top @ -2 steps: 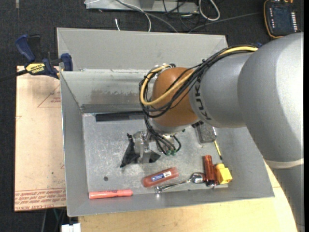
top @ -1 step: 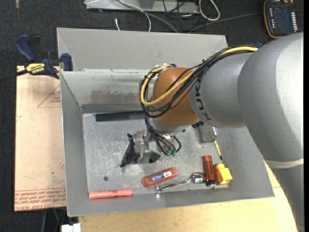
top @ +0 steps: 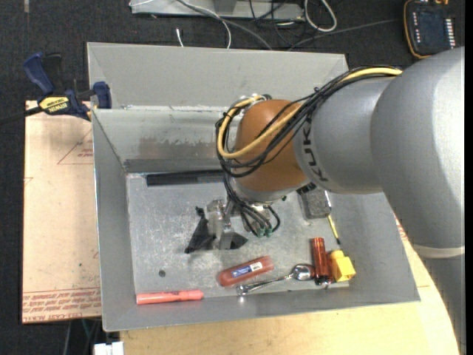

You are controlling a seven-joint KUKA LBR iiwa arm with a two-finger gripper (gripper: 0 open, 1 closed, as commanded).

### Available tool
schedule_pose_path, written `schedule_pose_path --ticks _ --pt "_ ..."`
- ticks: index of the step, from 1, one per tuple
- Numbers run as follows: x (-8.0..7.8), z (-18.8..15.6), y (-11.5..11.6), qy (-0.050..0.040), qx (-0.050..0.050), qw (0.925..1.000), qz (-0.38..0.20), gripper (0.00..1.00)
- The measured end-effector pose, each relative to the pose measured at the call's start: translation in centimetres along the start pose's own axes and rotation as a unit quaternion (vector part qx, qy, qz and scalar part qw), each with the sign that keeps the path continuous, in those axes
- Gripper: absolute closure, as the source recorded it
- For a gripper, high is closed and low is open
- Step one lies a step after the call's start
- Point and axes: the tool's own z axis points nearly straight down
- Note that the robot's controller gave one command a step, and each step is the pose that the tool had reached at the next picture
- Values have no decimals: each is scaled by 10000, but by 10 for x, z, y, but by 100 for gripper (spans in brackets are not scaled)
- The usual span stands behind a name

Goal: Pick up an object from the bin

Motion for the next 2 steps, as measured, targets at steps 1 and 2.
schedule_pose_path --ticks 1,2 --pt "0 -42 0 7 1 10000 3 100" --pt "-2 -84 1 -43 0 10000 2 100"
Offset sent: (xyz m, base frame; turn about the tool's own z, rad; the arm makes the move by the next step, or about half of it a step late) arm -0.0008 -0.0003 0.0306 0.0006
